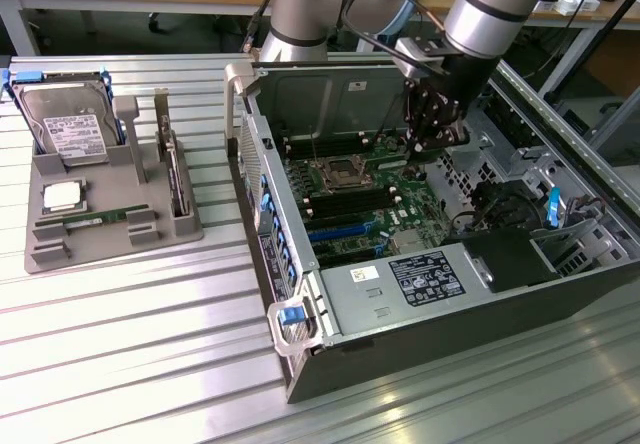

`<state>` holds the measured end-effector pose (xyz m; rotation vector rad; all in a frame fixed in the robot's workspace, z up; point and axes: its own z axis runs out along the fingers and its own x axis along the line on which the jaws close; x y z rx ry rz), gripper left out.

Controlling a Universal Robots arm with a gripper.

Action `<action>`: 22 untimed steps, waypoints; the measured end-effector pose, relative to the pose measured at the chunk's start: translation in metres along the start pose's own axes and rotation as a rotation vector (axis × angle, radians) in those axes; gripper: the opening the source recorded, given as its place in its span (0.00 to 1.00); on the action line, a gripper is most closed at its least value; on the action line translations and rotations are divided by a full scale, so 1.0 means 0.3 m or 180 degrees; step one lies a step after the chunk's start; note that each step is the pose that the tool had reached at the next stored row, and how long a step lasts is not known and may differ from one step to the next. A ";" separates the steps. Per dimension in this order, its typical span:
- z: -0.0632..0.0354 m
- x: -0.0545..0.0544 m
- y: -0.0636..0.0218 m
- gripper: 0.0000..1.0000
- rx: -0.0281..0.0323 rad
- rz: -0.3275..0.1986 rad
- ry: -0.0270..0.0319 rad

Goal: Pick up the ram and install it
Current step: 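Insert the ram into the slot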

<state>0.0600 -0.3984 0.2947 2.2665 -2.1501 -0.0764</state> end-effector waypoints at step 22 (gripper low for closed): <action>0.031 0.001 -0.001 0.12 0.0000 0.0000 0.0000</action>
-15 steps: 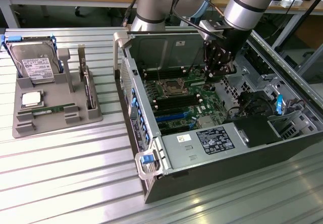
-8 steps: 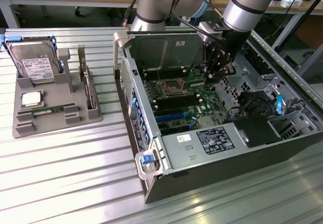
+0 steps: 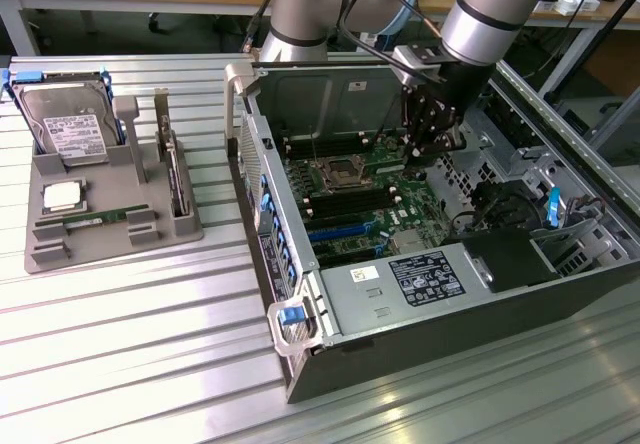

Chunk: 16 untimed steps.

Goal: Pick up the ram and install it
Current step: 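Insert the ram into the slot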

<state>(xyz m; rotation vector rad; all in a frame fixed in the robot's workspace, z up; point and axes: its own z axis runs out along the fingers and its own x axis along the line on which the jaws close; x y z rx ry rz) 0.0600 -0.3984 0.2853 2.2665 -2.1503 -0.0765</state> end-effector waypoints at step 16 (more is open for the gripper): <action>0.020 0.001 -0.001 0.12 0.0000 0.0000 0.0000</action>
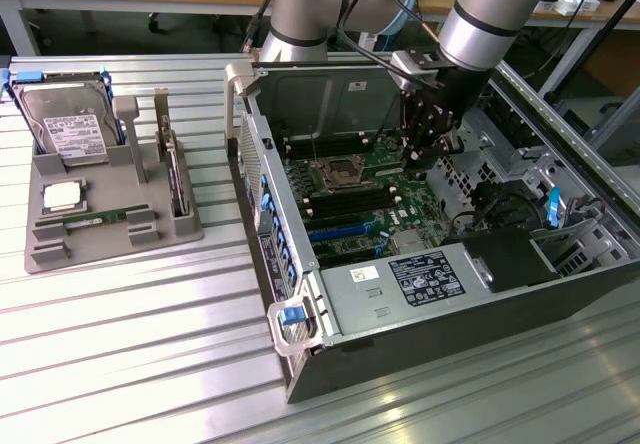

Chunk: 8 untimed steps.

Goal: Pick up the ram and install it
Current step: 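Insert the ram into the slot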

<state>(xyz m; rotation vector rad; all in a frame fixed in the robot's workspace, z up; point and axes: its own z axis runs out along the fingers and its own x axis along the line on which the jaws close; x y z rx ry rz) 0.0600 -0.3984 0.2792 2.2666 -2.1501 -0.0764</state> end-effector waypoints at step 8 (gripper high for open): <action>0.008 0.000 0.006 0.12 0.0000 0.0000 -0.0001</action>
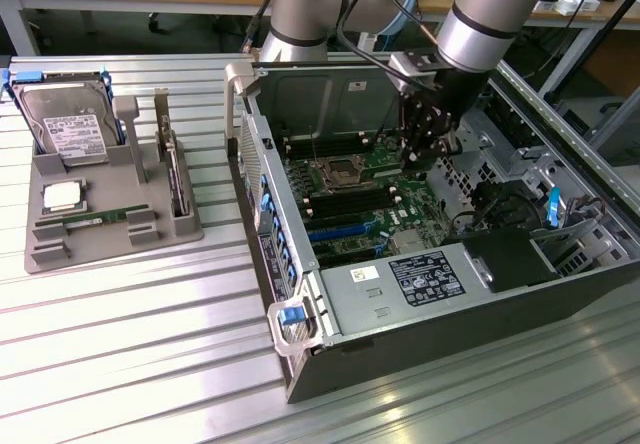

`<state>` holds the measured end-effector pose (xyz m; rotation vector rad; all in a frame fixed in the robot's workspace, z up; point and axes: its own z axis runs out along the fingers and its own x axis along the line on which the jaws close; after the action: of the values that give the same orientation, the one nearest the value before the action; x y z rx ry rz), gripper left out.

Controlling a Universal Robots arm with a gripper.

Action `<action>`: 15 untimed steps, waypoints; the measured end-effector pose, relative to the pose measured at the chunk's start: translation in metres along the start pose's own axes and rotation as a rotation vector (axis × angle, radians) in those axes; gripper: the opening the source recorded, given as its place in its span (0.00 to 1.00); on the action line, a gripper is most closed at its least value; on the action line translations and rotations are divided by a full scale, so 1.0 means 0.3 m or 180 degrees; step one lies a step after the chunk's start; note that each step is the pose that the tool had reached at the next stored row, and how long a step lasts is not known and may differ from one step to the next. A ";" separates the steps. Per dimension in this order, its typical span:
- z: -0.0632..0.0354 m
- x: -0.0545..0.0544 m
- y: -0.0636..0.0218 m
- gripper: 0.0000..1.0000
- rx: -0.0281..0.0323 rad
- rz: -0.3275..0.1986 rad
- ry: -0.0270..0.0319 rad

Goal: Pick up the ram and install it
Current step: 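Insert the ram into the slot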

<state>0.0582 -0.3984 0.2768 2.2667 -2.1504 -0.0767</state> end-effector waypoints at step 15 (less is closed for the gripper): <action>0.054 0.014 0.080 0.12 0.0002 0.0194 0.0030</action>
<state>0.0337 -0.4035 0.2616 2.1952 -2.2129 -0.0643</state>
